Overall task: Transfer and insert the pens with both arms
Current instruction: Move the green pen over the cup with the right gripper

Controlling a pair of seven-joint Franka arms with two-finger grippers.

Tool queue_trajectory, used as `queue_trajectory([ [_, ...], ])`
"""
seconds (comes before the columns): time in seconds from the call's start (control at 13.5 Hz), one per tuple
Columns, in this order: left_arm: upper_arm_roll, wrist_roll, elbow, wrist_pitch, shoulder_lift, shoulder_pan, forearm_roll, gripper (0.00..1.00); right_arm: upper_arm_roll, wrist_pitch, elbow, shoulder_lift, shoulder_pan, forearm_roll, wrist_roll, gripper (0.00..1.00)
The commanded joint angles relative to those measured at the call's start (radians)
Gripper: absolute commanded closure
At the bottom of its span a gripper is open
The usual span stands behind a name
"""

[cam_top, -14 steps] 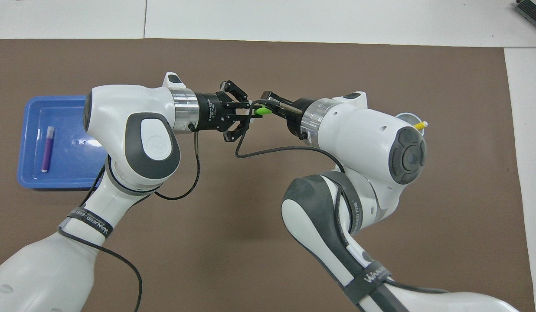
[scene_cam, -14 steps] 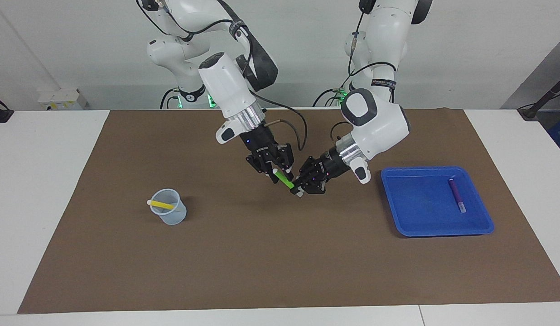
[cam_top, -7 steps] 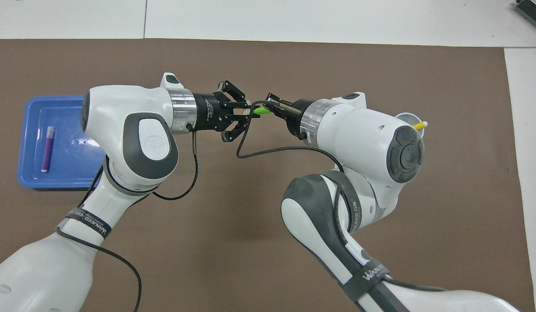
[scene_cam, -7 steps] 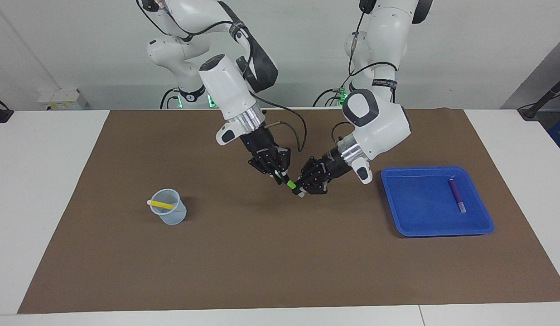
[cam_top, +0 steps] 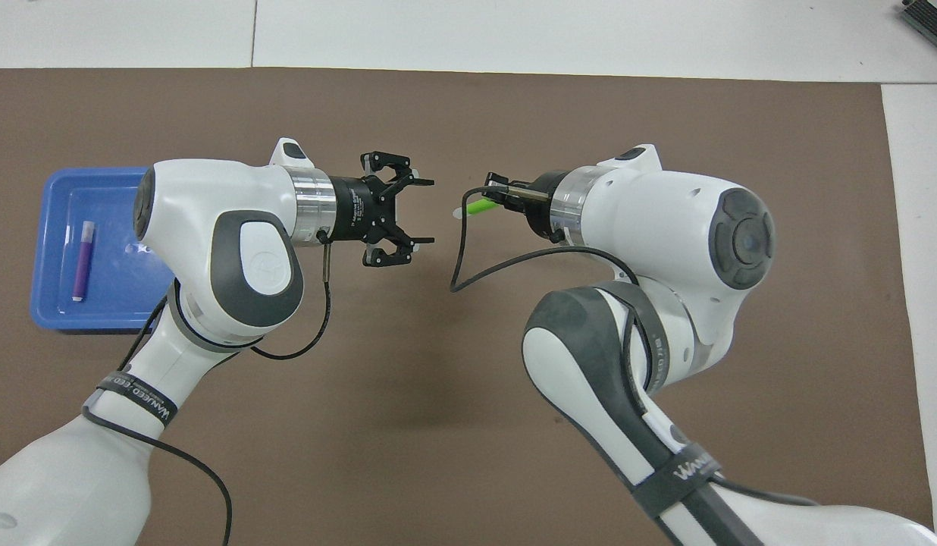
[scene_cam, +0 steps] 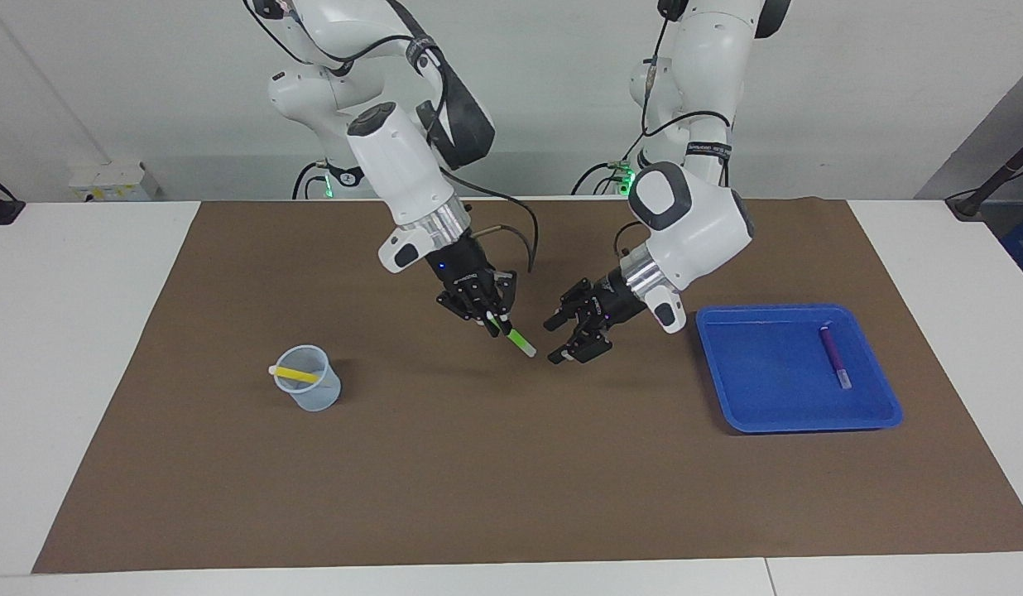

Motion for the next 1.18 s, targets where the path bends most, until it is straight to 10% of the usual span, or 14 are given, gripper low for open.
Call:
queue_trajectory([
  [0.0,0.003,0.038,-0.117,-0.004,-0.073,0.038,0.161,0.0,0.003,-0.099,-0.012,-0.045,-0.052,-0.06,-0.1,1.0],
  [0.3,0.002,0.428,-0.128,-0.205,-0.096,0.198,0.571,0.0,0.005,-0.223,-0.015,-0.079,-0.167,-0.176,-0.308,1.0],
  [1.11,-0.001,1.407,0.075,-0.219,0.063,0.571,1.037,0.05,0.005,-0.271,-0.078,-0.098,-0.428,-0.242,-0.738,1.0],
])
